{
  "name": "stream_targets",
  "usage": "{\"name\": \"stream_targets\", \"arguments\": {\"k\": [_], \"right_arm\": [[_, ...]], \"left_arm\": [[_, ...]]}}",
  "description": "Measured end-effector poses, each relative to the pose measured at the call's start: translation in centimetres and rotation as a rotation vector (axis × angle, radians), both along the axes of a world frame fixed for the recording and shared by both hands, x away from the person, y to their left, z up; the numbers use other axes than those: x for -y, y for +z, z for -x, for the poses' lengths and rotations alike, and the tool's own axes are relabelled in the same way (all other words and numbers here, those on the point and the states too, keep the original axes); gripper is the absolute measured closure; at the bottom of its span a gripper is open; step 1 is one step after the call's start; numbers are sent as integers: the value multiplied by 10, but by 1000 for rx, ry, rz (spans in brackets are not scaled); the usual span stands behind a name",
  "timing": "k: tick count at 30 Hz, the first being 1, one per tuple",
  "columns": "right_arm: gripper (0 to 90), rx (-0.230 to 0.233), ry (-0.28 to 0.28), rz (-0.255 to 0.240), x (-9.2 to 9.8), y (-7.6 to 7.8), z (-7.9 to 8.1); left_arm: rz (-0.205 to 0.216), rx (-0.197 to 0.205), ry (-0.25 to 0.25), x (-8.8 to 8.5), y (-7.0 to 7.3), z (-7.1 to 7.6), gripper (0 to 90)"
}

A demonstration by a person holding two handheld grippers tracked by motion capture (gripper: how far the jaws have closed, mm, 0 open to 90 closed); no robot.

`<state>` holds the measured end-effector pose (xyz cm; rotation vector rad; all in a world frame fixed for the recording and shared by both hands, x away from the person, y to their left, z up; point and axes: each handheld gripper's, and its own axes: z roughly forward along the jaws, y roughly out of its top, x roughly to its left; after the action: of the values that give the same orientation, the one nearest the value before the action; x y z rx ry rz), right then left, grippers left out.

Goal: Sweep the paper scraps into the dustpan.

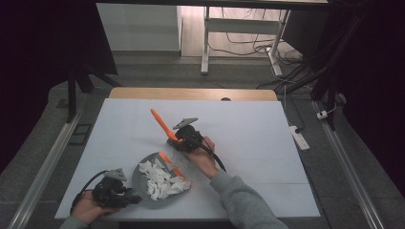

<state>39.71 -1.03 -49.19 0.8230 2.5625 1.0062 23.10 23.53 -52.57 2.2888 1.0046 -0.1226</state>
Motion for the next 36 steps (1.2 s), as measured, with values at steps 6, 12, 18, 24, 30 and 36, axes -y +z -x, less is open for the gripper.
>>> {"name": "stream_targets", "arguments": {"k": [6, 12, 18, 24, 30, 36], "right_arm": [[702, 2, 72, 9, -15, -1, 31], [703, -39, 140, -65, -14, 5, 58], [703, -16, 241, -93, -20, 14, 74], [703, 61, 203, -168, -1, 32, 67], [702, 71, 180, -212, 18, 41, 59], [703, 78, 157, -240, 30, 48, 56]], "left_arm": [[-4, -3, 6, 1, -1, -1, 613], [-7, -3, 12, 2, -2, -1, 613], [-3, 2, 15, 4, -2, -2, 613], [17, 22, 13, 3, -2, -1, 613], [25, 33, 17, 4, -3, -1, 613], [25, 42, 21, 5, -3, -1, 613]]}}
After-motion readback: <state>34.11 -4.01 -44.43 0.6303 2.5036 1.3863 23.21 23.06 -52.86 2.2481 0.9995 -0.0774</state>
